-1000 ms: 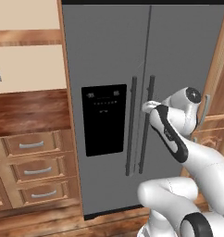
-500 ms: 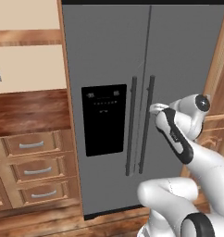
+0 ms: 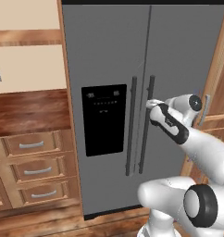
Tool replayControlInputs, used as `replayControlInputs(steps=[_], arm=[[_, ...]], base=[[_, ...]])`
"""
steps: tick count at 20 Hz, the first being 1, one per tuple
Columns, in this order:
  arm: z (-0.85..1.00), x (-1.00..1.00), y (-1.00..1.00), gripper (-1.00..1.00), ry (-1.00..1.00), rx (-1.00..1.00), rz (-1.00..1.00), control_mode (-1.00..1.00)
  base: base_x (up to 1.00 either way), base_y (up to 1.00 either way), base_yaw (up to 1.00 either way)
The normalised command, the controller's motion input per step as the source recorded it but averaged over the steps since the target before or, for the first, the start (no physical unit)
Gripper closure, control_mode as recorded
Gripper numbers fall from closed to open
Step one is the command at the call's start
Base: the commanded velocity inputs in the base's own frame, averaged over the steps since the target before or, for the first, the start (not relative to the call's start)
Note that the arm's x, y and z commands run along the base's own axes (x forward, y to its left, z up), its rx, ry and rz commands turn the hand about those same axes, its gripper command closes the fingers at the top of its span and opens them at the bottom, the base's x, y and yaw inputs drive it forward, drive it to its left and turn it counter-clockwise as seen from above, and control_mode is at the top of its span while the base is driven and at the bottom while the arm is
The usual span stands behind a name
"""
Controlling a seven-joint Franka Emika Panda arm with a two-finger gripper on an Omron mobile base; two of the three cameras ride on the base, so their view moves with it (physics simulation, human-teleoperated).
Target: Retrieve the sausage and cheese from the fridge and place them on the cutting board on the counter.
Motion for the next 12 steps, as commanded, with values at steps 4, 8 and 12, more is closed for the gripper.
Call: replayControlInputs(steps=[4, 8, 12], arm=[[-0.01, 0.78, -0.01, -1.00, -0.03, 0.01, 0.00, -1.00], [-0.01, 0.69, -0.11, -1.00, 0.00, 0.00, 0.00, -1.00], [-0.03, 0.60, -0.27, -1.00, 0.00, 0.00, 0.00, -1.00]], base=[[0.00, 0.00, 0.00], [0.00, 0.00, 0.00], [0.00, 0.00, 0.00]])
